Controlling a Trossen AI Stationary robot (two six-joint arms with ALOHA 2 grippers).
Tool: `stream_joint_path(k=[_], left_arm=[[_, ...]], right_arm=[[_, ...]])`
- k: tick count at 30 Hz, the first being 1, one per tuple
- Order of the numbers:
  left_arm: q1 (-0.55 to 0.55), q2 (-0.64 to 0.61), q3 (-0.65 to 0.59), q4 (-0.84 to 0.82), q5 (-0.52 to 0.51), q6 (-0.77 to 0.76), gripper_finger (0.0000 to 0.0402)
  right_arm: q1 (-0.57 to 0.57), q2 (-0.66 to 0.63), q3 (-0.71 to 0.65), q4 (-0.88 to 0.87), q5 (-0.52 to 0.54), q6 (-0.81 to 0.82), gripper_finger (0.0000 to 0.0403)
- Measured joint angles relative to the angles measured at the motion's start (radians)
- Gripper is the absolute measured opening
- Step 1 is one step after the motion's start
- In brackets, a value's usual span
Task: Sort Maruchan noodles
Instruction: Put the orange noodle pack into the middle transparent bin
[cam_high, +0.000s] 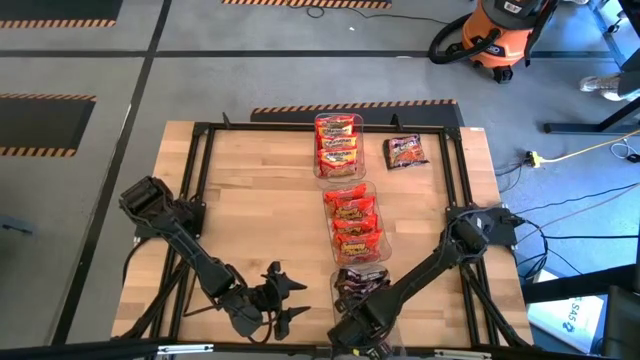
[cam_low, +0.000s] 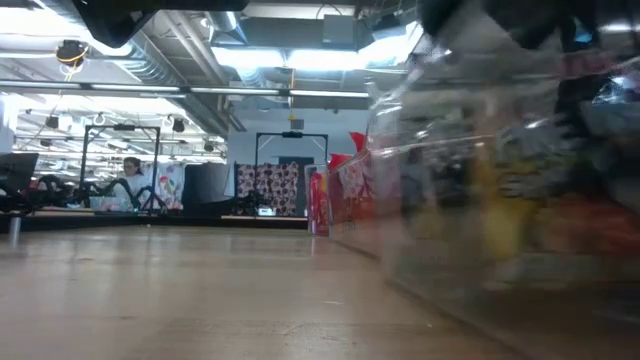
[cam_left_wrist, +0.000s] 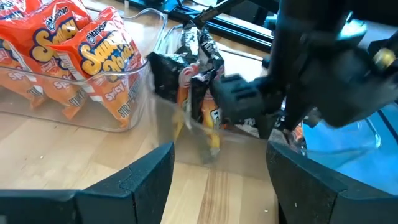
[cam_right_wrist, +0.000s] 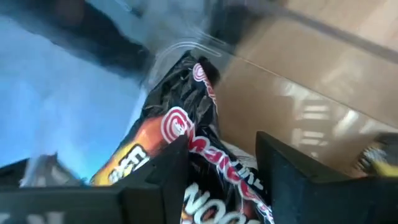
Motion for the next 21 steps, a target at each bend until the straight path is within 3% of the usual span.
stream_joint_path(k=[10, 13, 17, 21], left_arm=[[0.000, 0.000, 0.000, -0.001, 0.000, 0.017, 0.0247], [0.000, 0.000, 0.000, 0.000, -0.001, 0.022, 0.0247], [0.000, 0.000, 0.000, 0.000, -0.004, 0.023, 0.0247], [0.000, 0.000, 0.000, 0.001, -0.004, 0.023, 0.0247]], right_arm=[[0.002, 0.051, -0.003, -0.010, -0.059, -0.007, 0.0151], [0.002, 0.051, -0.003, -0.011, -0.056, -0.025, 0.0110], [0.009, 0.053, -0.003, -0.016, -0.038, -0.055, 0.0021], [0.034, 0.049, 0.018, -0.054, 0.076, -0.082, 0.0011]])
